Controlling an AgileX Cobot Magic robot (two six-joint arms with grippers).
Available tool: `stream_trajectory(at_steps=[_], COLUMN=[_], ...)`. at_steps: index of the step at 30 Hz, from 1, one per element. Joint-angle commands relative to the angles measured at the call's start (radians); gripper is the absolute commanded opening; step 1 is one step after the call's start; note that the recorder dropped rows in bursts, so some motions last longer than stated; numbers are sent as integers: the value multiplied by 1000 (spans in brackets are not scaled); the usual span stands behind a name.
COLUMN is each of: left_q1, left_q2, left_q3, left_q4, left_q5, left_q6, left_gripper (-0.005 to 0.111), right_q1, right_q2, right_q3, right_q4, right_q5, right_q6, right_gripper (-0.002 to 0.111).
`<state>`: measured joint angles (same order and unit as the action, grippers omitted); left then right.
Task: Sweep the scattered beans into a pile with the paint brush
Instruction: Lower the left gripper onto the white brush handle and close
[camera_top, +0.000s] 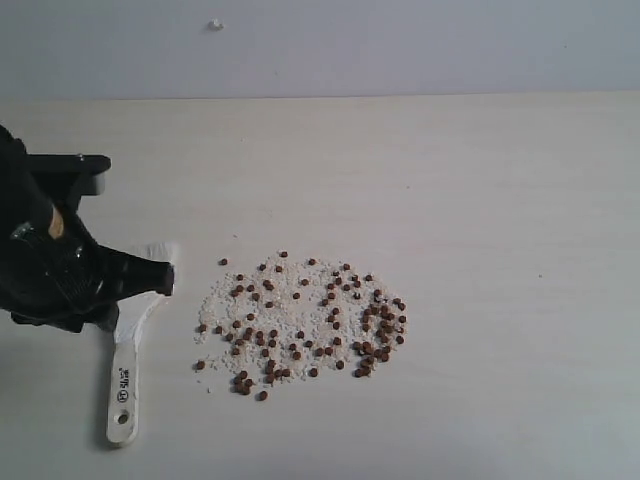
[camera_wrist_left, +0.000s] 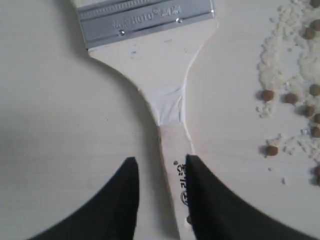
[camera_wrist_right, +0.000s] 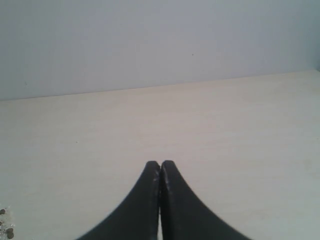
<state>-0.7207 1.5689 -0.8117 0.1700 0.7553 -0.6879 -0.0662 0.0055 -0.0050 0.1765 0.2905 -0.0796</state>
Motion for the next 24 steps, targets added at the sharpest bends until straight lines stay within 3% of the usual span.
stream_trajectory(at_steps=[1,10,18,24], left_q1=[-6,-6,1,7], left_q2=[96,210,242,242], left_q3=[-11,-11,-13,-13], left_q4=[39,37,37,56], left_q5=[-68,-122,-218,-214], left_q6=[-152,-197,-210,-210], left_gripper=[50,50,50,50], right_q1=[-5,-5,-5,-5], right_q2=[-5,-5,-5,-5], right_q3=[5,5,5,5], right_q4=[1,1,1,1], right_q5=[-6,-6,-6,-6], right_q6=[-3,-3,-3,-3], right_gripper=[0,0,0,0])
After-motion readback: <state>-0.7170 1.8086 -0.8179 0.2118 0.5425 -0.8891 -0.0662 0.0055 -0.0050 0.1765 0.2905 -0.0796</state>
